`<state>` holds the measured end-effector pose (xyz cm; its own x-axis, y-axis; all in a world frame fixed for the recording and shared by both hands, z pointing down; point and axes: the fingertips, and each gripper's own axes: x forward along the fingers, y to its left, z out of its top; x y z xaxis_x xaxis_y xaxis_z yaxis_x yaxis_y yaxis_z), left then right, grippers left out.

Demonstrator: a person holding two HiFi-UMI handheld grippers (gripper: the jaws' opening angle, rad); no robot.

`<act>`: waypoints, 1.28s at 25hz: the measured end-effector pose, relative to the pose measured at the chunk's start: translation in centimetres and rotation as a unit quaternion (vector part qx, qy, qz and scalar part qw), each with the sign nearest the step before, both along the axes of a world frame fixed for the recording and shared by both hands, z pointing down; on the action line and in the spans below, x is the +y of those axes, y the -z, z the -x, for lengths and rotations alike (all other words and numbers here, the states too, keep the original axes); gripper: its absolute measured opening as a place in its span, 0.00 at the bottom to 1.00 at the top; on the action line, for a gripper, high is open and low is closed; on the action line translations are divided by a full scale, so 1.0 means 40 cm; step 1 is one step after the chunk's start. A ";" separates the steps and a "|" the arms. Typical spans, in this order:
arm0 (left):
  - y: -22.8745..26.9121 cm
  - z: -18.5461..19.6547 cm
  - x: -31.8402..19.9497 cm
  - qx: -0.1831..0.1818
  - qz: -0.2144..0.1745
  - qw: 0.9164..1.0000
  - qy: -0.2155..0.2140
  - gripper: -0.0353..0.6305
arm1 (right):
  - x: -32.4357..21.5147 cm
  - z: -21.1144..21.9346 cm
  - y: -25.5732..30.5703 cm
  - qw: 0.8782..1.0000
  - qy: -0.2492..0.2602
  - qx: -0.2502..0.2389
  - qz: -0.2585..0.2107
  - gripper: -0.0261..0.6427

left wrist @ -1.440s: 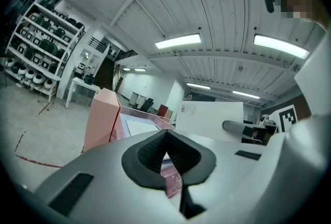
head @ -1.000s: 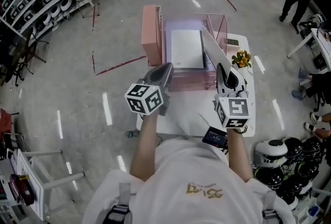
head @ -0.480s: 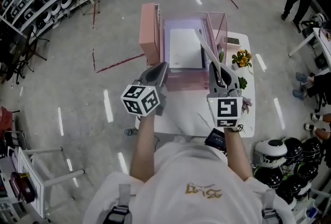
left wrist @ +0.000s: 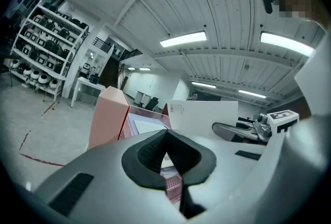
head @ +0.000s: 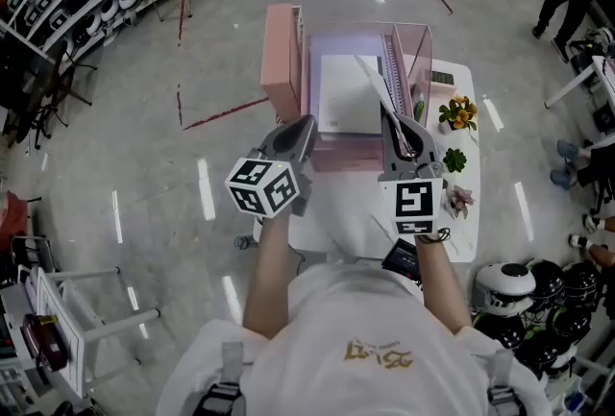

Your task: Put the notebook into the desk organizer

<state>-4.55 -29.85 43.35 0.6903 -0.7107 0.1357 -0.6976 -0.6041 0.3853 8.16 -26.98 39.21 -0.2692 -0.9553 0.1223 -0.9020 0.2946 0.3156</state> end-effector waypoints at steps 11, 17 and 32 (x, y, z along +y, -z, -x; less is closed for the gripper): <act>0.008 0.005 -0.010 -0.014 0.000 1.000 -0.001 0.08 | -0.074 0.032 -0.023 1.000 0.015 0.000 0.021 0.07; 0.002 0.024 -0.023 -0.020 0.002 1.000 0.011 0.08 | -0.105 0.054 -0.044 0.999 0.027 0.005 0.038 0.08; -0.018 0.052 -0.037 -0.024 0.005 0.999 0.031 0.08 | -0.142 0.119 -0.136 0.990 0.078 0.025 0.116 0.16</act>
